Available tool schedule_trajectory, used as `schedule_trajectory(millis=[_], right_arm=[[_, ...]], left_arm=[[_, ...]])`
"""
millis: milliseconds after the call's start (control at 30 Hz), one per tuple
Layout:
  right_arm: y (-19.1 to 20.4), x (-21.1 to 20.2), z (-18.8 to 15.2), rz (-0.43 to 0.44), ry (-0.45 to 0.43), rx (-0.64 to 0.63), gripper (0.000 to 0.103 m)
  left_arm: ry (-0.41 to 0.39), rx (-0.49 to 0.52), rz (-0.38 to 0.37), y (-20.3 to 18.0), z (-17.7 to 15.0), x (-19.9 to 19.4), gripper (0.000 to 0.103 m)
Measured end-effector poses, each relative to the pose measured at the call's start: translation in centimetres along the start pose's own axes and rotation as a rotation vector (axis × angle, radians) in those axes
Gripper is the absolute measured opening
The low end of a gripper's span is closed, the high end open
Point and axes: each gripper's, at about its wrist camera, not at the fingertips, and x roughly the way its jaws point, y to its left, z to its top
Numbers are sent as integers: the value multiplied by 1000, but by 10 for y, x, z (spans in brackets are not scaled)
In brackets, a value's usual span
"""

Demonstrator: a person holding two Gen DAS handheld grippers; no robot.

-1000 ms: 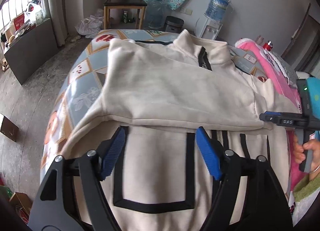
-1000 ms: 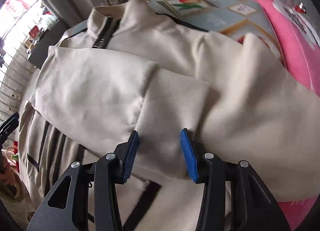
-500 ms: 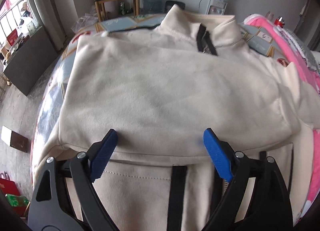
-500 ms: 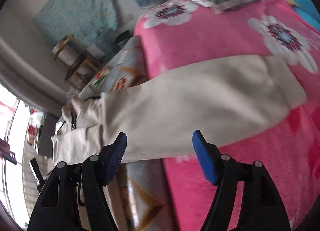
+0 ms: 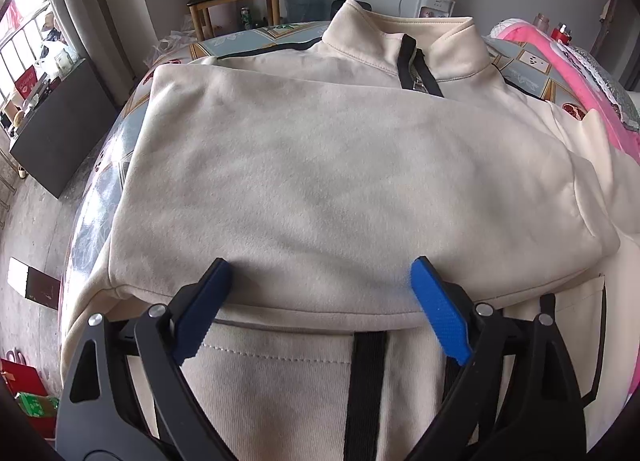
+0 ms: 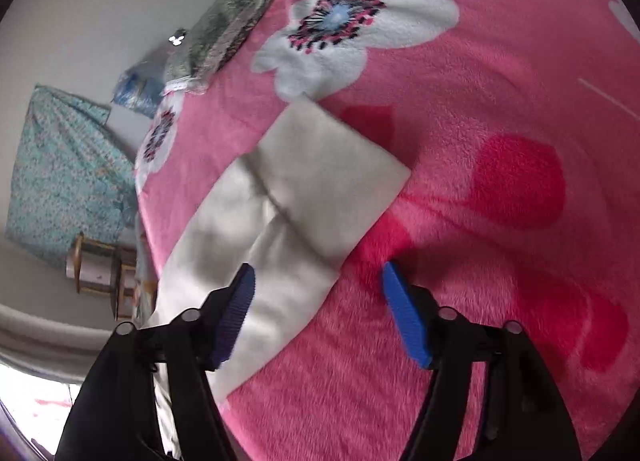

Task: Fold large clothes

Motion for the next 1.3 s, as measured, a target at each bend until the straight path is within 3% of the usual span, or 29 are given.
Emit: schedule_trajectory(millis=[33, 200, 400, 633, 700, 867, 967, 1033, 1067, 1133, 1167, 1200, 1300], right_arm=[[-1, 5, 1, -18, -8, 9, 54], [14, -1, 1, -54, -82, -35, 14], [99, -59, -11, -13, -234, -254, 11], [250, -125, -70, 211, -283, -528, 11], [294, -133, -99, 291, -266, -605, 11], [399, -127, -196, 503, -156, -779, 11], [443, -100, -272, 556, -78, -899, 11], [460, -67, -328, 576, 22, -972, 11], [465, -47, -357, 577, 90, -1017, 11], [466, 5, -418, 548, 260, -1121, 24], [466, 28, -439, 517, 333, -1167, 48], [458, 59, -467, 457, 434, -1228, 58], [426, 107, -488, 349, 540, -1251, 58]], left_arm=[[0, 0, -1, 0, 0, 0, 88], [1, 0, -1, 0, 1, 1, 89], [-2, 2, -8, 0, 2, 2, 89], [-2, -33, -73, 10, 4, -3, 89], [3, -45, -94, 17, 4, -5, 80], [0, -86, -135, 43, 0, -21, 70], [5, -129, -176, 66, -7, -33, 59], [7, -163, -203, 84, -13, -42, 55], [1, -177, -211, 93, -16, -47, 53], [-13, -197, -223, 110, -22, -57, 52], [-19, -204, -228, 117, -25, -62, 52], [-24, -208, -232, 123, -26, -65, 52], [-51, -196, -246, 133, -27, -74, 52]])
